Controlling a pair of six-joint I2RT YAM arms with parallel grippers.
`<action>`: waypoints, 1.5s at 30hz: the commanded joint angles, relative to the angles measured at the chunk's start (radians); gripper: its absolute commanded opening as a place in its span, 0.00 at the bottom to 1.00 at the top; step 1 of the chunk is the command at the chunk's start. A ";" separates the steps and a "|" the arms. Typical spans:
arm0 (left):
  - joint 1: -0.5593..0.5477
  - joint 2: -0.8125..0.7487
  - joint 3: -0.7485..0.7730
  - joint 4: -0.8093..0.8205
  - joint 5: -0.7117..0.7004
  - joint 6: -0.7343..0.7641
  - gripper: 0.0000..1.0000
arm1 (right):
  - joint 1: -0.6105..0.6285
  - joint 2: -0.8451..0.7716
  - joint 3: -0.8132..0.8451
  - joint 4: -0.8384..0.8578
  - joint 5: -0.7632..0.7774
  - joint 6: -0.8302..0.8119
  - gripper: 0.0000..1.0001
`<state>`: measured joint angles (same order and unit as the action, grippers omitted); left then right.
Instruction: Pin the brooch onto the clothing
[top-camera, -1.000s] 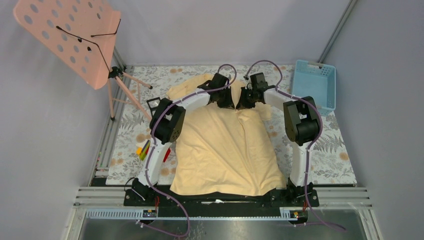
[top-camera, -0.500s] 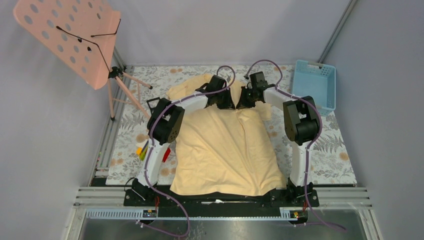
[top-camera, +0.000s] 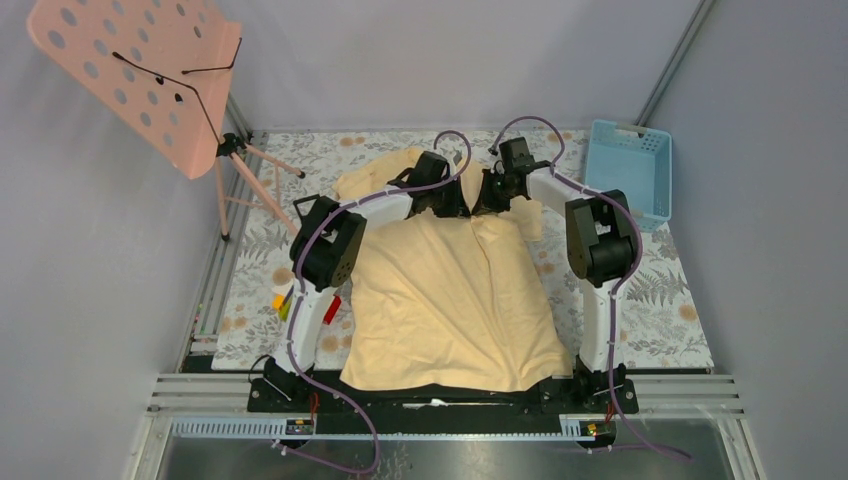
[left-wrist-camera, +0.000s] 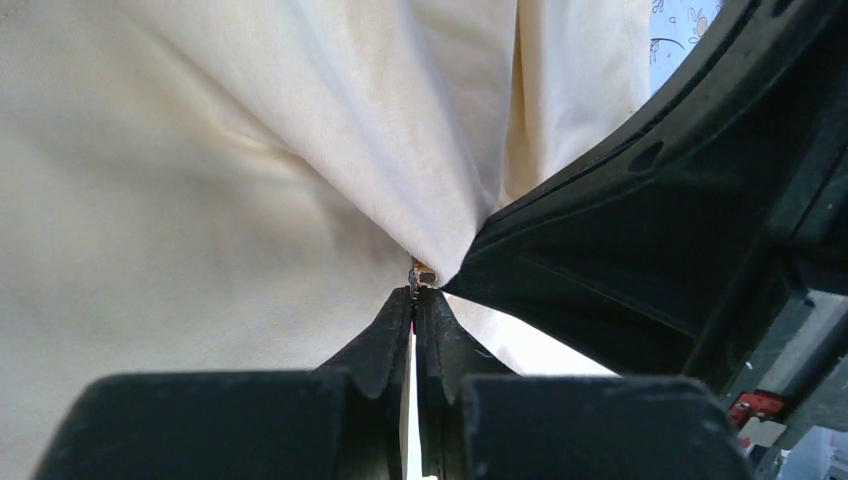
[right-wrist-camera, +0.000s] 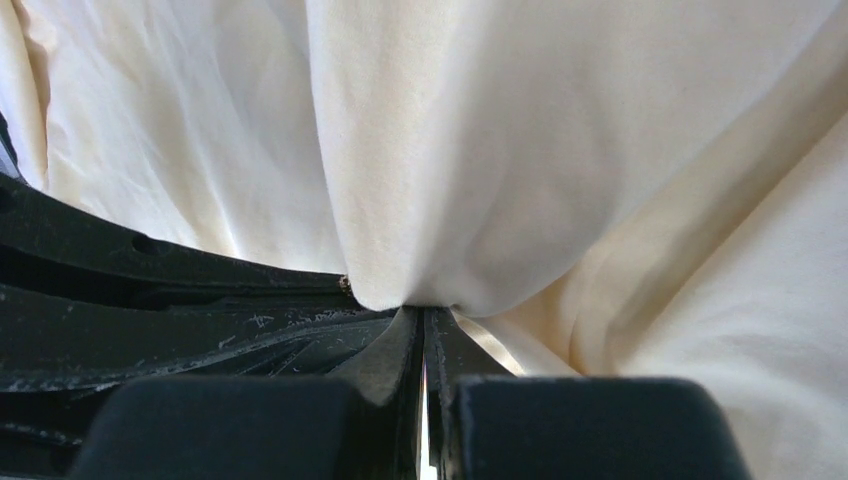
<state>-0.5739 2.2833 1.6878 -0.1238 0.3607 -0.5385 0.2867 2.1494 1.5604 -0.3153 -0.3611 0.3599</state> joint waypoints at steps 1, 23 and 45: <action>-0.006 -0.105 -0.016 0.099 0.048 0.050 0.00 | -0.013 0.039 0.070 -0.066 0.005 0.001 0.00; -0.014 -0.127 -0.042 0.162 0.086 0.116 0.00 | -0.015 0.109 0.189 -0.235 -0.053 -0.036 0.00; -0.016 -0.160 -0.104 0.276 0.148 0.106 0.00 | -0.016 0.119 0.222 -0.285 -0.035 -0.043 0.00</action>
<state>-0.5785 2.2120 1.5745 0.0036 0.4152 -0.4221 0.2680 2.2604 1.7535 -0.5831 -0.4088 0.3367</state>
